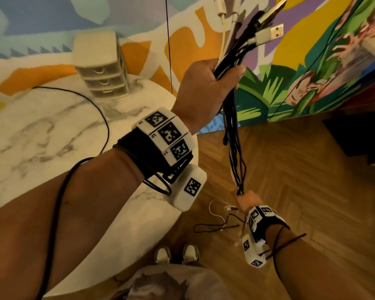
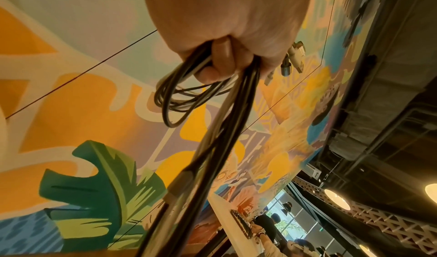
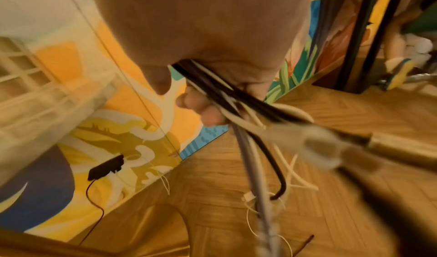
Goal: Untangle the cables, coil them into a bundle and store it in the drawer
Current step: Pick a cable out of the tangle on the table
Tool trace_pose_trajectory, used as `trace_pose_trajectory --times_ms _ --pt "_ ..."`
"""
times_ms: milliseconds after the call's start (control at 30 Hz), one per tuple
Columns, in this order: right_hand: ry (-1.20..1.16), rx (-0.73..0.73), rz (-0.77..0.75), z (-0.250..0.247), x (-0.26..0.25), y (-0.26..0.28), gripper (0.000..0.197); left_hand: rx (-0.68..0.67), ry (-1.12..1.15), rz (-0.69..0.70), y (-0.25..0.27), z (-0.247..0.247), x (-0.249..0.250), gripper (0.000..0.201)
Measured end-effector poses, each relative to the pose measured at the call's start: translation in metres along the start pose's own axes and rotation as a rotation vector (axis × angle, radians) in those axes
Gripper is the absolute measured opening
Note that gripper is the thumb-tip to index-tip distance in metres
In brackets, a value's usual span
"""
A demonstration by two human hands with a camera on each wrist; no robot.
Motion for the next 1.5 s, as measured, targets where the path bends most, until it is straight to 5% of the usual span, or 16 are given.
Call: trace_pose_trajectory --times_ms 167,333,467,567,667,800,933,1000,1100,1167,1300,1400,1500 --pt "-0.059 0.013 0.087 0.007 0.03 -0.002 0.037 0.01 0.058 0.028 0.003 0.006 0.006 0.031" --pt "-0.142 -0.13 -0.098 -0.004 0.033 -0.004 0.034 -0.084 -0.043 0.007 0.028 0.022 -0.019 0.029" --pt "-0.697 -0.018 -0.377 -0.061 -0.014 0.019 0.032 -0.194 -0.142 -0.021 0.059 0.04 -0.052 0.023" --pt "-0.98 -0.184 -0.505 -0.112 -0.069 0.06 0.045 -0.243 -0.226 0.001 0.075 0.048 -0.072 0.018" --pt "-0.818 -0.246 -0.585 -0.122 -0.094 0.082 0.033 -0.329 -0.318 0.013 0.079 0.045 -0.085 0.026" --pt "-0.658 -0.145 -0.577 -0.099 -0.097 0.083 0.023 -0.438 -0.408 -0.036 0.077 0.026 -0.092 0.033" --pt "-0.598 0.194 -0.406 -0.072 -0.072 0.054 0.035 -0.231 -0.48 -0.077 0.055 -0.007 -0.091 0.041" --pt "-0.529 0.227 -0.288 -0.057 -0.05 0.036 0.04 -0.069 -0.431 -0.165 0.039 -0.024 -0.083 0.045" --pt "-0.31 0.114 -0.177 -0.034 -0.022 0.018 0.026 0.083 -0.291 -0.287 0.024 -0.031 -0.078 0.045" --pt "-0.349 0.07 -0.244 -0.03 -0.021 0.019 0.005 0.079 -0.196 -0.375 0.029 -0.026 -0.078 0.044" --pt "-0.774 0.031 -0.508 -0.062 -0.064 0.047 0.05 -0.034 -0.195 -0.483 0.058 -0.013 -0.093 0.037" --pt "-0.904 -0.241 -0.572 -0.084 -0.11 0.081 0.034 -0.112 -0.212 -0.416 0.081 0.001 -0.099 0.027" --pt "-0.956 -0.396 -0.508 -0.093 -0.136 0.102 0.048 -0.191 -0.252 -0.329 0.096 0.004 -0.095 0.031"
Point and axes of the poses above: each hand's wrist, its own y-axis away from the middle knuckle, its own z-axis out of the palm, x = y × z, the point moved 1 cm from there along -y, towards the middle knuckle, and after that the axes turned 12 degrees about x, right-handed, at the moved point
